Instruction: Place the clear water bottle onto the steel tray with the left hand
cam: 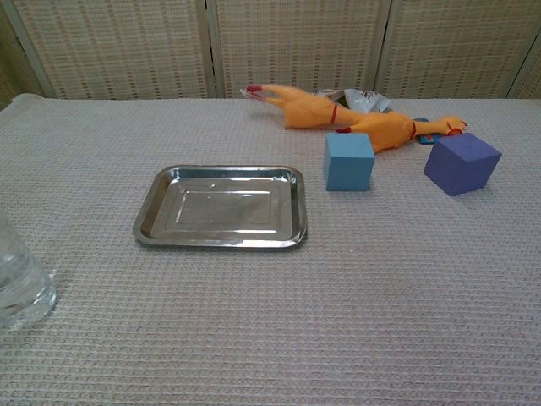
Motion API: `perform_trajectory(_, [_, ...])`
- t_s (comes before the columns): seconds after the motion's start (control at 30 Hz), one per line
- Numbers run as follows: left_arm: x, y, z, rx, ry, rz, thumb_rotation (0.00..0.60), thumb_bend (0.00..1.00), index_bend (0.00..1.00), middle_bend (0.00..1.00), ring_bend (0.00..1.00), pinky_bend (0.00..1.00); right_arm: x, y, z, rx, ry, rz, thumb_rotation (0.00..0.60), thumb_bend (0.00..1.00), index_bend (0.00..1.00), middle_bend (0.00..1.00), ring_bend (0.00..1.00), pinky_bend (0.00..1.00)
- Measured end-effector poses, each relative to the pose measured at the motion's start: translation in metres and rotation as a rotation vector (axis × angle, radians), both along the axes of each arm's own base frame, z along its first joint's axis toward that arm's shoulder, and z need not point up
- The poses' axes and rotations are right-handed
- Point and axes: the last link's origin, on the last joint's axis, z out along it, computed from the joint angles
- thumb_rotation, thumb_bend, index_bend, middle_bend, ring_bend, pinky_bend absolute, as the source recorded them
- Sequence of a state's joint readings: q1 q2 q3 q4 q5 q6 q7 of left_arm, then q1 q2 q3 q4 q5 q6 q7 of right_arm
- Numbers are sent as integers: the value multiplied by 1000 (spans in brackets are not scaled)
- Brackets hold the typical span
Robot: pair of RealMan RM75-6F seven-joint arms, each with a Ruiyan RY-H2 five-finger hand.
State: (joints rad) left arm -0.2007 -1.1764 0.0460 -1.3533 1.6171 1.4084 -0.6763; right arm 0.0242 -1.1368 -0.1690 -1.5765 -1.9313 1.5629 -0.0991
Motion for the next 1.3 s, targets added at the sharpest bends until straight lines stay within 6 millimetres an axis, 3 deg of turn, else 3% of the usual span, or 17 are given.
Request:
perform_trajectory(0.3, [-4, -6, 1, -65, -58, -3, 600, 379, 0, 0, 0, 15, 0, -3, -4, 7, 9, -5, 600, 0, 0, 0, 0, 0])
perform_trajectory(0.6, [-19, -21, -6, -245, -388, 44, 600, 376, 0, 0, 0, 17, 3, -2, -6, 14, 8, 2, 600, 0, 0, 0, 0, 0])
perform_trajectory(0.87, [-17, -25, -35, -307, -367, 14, 600, 375, 0, 0, 0, 15, 2, -2, -4, 19, 4, 4, 600, 0, 0, 0, 0, 0])
perform_trajectory(1.3, [-3, -12, -82, -286, -287, -4, 600, 373, 0, 0, 0, 15, 2, -3, -6, 33, 5, 2, 600, 0, 0, 0, 0, 0])
